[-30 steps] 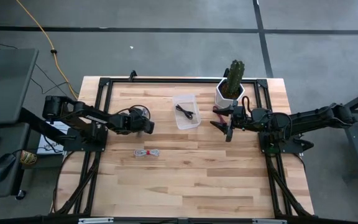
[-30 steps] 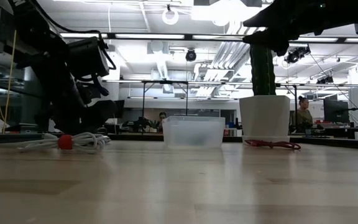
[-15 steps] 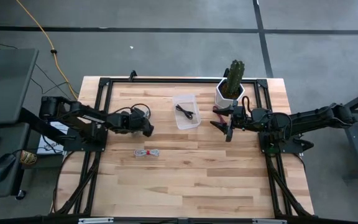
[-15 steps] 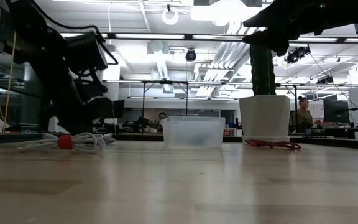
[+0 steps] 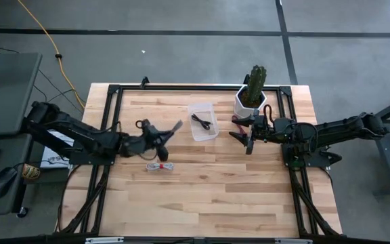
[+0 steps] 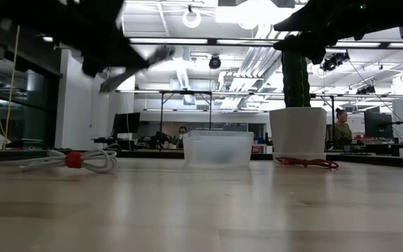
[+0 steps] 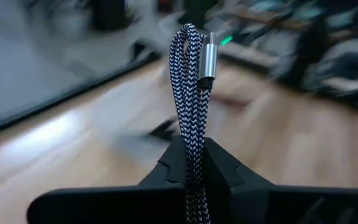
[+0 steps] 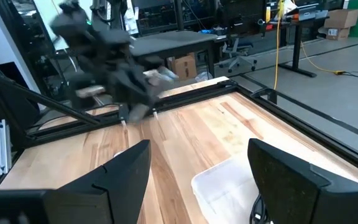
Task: Pick and place USB-C Cables
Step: Put the black white charger cable into the transparent bin
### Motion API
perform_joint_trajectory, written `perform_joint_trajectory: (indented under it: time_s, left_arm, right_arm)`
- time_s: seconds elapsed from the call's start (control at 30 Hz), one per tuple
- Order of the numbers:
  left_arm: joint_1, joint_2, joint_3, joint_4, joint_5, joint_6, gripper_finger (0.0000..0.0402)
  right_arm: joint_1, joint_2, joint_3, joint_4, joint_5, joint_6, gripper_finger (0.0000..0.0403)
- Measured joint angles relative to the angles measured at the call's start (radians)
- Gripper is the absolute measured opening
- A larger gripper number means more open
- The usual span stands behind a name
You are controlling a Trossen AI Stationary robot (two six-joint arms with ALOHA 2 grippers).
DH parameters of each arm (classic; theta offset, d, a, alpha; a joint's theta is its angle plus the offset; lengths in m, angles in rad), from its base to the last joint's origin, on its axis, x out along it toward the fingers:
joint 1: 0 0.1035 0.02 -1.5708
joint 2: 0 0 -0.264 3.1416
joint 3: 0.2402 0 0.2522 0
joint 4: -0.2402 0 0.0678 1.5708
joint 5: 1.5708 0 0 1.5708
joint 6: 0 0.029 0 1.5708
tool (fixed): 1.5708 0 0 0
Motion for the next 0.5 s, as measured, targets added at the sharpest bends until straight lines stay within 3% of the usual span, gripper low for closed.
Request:
perform_joint_trajectory:
  time_s: [0.2,0.5]
  left_arm:
    - [-0.078,0.000,0.002,0.237,0.033,0.177,0.0001]
    - [-0.096,0.000,-0.015,0.325,0.077,0.263,0.0000]
  right_arm:
    - [0.000,0.000,0.000,-0.007,-0.020,0.002,0.0261]
    - [0.000,0.000,0.000,-0.027,-0.124,0.024,0.0261]
